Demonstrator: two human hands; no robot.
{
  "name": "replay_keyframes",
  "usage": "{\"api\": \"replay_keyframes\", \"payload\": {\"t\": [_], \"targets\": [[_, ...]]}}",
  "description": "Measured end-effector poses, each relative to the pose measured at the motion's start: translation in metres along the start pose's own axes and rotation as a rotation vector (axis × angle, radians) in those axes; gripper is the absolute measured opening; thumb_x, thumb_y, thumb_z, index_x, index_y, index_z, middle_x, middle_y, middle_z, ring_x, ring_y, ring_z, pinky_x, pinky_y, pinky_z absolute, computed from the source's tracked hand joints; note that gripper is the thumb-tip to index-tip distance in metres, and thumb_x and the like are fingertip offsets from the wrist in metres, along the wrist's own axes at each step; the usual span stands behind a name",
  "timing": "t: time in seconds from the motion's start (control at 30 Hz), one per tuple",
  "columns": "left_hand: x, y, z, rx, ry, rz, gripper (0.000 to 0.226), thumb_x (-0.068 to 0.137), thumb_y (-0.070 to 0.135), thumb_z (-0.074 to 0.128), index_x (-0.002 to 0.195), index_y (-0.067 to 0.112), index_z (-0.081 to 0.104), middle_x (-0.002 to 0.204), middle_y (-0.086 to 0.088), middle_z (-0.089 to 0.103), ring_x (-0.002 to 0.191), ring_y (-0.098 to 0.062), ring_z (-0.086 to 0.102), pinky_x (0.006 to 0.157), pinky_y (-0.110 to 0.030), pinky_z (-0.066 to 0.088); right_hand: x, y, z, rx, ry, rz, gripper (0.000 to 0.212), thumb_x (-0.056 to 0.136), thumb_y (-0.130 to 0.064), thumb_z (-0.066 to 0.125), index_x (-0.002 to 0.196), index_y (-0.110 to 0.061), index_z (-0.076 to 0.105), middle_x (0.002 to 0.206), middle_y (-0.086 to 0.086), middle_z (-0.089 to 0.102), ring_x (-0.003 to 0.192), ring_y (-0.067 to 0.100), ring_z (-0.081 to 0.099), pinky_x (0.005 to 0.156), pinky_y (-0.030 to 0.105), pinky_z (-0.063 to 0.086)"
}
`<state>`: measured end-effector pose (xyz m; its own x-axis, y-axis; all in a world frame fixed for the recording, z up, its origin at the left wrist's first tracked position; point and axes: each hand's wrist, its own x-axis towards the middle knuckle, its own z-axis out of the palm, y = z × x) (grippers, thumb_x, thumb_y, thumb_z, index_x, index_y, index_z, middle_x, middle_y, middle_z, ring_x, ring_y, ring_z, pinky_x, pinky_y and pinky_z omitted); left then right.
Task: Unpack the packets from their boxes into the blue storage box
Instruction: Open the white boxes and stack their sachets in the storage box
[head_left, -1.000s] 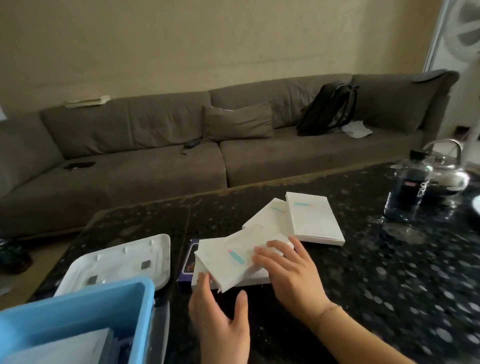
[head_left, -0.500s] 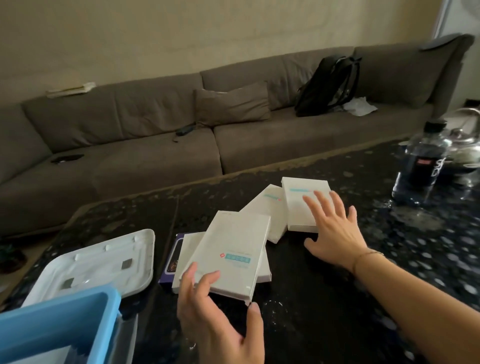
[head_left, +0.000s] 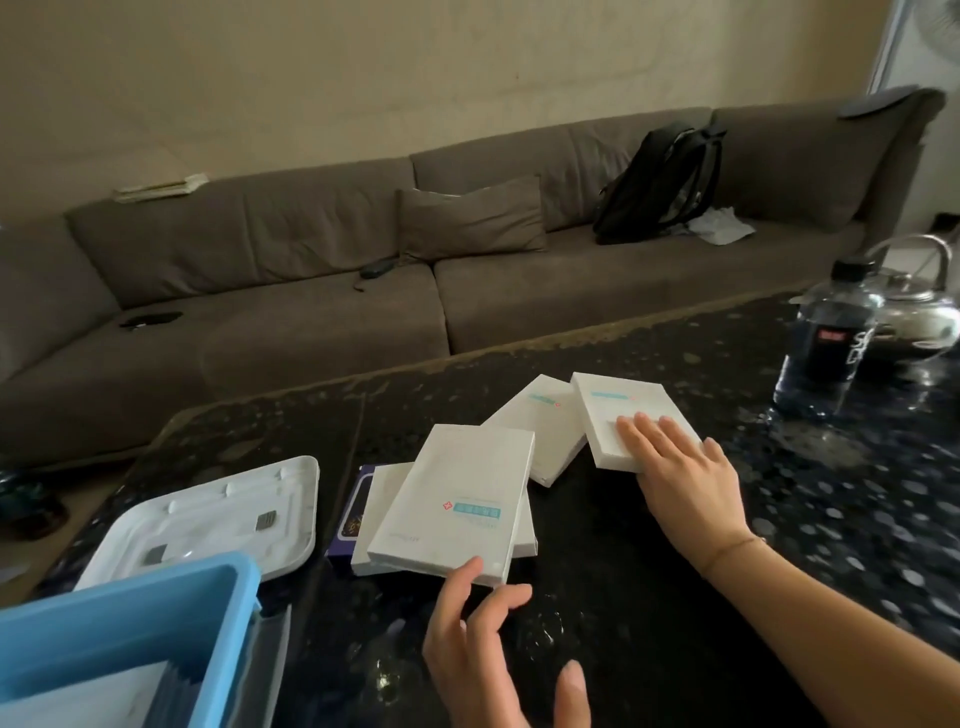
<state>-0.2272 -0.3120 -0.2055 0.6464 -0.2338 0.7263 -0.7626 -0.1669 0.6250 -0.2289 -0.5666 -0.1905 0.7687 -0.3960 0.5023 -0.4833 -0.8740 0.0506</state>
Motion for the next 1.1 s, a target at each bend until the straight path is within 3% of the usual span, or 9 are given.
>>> {"api": "replay_keyframes", "payload": {"t": [0.1, 0.3, 0.4, 0.5, 0.63, 0.77, 0.83, 0.97, 1.1], "targets": [[-0.001, 0.014, -0.004, -0.119, -0.073, -0.104, 0.048, 0.064, 0.04, 0.068, 0.111, 0.046, 0.058, 0.139, 0.017, 0.05, 0.127, -0.002, 0.049, 0.102, -0.015, 0.042, -0.027, 0.001, -0.029, -0.014, 0.11, -0.049, 0.07, 0.072, -0.01, 0.078, 0.137, -0.012, 0.054, 0.135, 0.009, 0.059, 0.121, 0.036, 0.058, 0.08, 0.055, 0.052], [0.041, 0.079, -0.027, -0.978, -0.423, -1.163, 0.068, 0.055, 0.048, 0.082, 0.116, 0.021, 0.068, 0.104, 0.0, 0.077, 0.1, -0.024, 0.072, 0.086, -0.037, 0.054, -0.132, -0.028, -0.125, 0.04, 0.422, -0.243, 0.051, 0.085, -0.01, 0.055, 0.134, -0.021, 0.059, 0.138, 0.005, 0.058, 0.126, 0.035, 0.055, 0.091, 0.055, 0.049], [0.05, 0.105, -0.051, -1.188, -0.514, -1.241, 0.049, 0.078, 0.038, 0.076, 0.118, 0.011, 0.072, 0.116, -0.018, 0.071, 0.096, -0.031, 0.072, 0.084, -0.039, 0.052, -0.174, -0.056, -0.155, 0.047, 0.425, -0.34, 0.037, 0.099, -0.03, 0.041, 0.132, -0.027, 0.058, 0.134, 0.002, 0.061, 0.122, 0.035, 0.057, 0.092, 0.056, 0.046], [0.039, 0.11, -0.077, -1.129, -0.442, -1.347, 0.042, 0.091, 0.04, 0.059, 0.108, 0.005, 0.074, 0.102, -0.021, 0.075, 0.086, -0.034, 0.072, 0.083, -0.04, 0.05, -0.196, -0.072, -0.167, 0.075, 0.427, -0.391, 0.035, 0.098, -0.036, 0.044, 0.13, -0.03, 0.056, 0.136, 0.001, 0.06, 0.129, 0.032, 0.053, 0.101, 0.062, 0.039], [0.022, 0.108, -0.107, -0.989, -0.415, -1.312, 0.037, 0.091, 0.04, 0.061, 0.113, 0.011, 0.071, 0.102, -0.019, 0.075, 0.099, -0.039, 0.07, 0.092, -0.048, 0.052, -0.222, -0.084, -0.191, 0.492, 0.522, -0.279, 0.027, 0.102, -0.04, 0.039, 0.113, -0.025, 0.058, 0.131, -0.002, 0.058, 0.126, 0.031, 0.051, 0.11, 0.047, 0.037], [0.014, 0.096, -0.143, -0.807, -0.335, -1.009, 0.028, 0.079, 0.029, 0.069, 0.105, 0.017, 0.069, 0.095, -0.009, 0.078, 0.084, -0.025, 0.075, 0.075, -0.041, 0.056, -0.23, -0.089, -0.21, 0.931, 0.485, 0.059, 0.024, 0.091, -0.048, 0.055, 0.109, -0.034, 0.062, 0.129, -0.011, 0.061, 0.116, 0.021, 0.06, 0.091, 0.041, 0.05], [0.004, 0.087, -0.162, -0.672, -0.367, -0.804, 0.042, 0.074, 0.045, 0.08, 0.106, 0.019, 0.068, 0.096, 0.0, 0.078, 0.087, -0.014, 0.075, 0.072, -0.027, 0.058, -0.228, -0.104, -0.214, 1.056, 0.371, 0.211, 0.036, 0.081, -0.041, 0.068, 0.117, -0.037, 0.062, 0.128, -0.014, 0.062, 0.117, 0.018, 0.061, 0.086, 0.038, 0.052], [-0.012, 0.079, -0.196, -0.494, -0.42, -0.591, 0.032, 0.073, 0.052, 0.075, 0.1, 0.035, 0.069, 0.086, 0.029, 0.073, 0.085, 0.012, 0.066, 0.069, -0.003, 0.045, -0.204, -0.145, -0.233, 0.948, 0.323, 0.114, 0.051, 0.078, -0.037, 0.071, 0.126, -0.038, 0.056, 0.136, -0.015, 0.056, 0.126, 0.014, 0.054, 0.091, 0.031, 0.049], [-0.017, 0.075, -0.214, -0.49, -0.474, -0.445, 0.042, 0.063, 0.075, 0.071, 0.103, 0.065, 0.063, 0.096, 0.025, 0.074, 0.091, 0.007, 0.068, 0.074, -0.006, 0.048, -0.175, -0.175, -0.243, 0.73, 0.288, -0.144, 0.038, 0.086, -0.049, 0.061, 0.12, -0.031, 0.066, 0.14, -0.008, 0.052, 0.134, 0.023, 0.043, 0.102, 0.047, 0.044]]}}
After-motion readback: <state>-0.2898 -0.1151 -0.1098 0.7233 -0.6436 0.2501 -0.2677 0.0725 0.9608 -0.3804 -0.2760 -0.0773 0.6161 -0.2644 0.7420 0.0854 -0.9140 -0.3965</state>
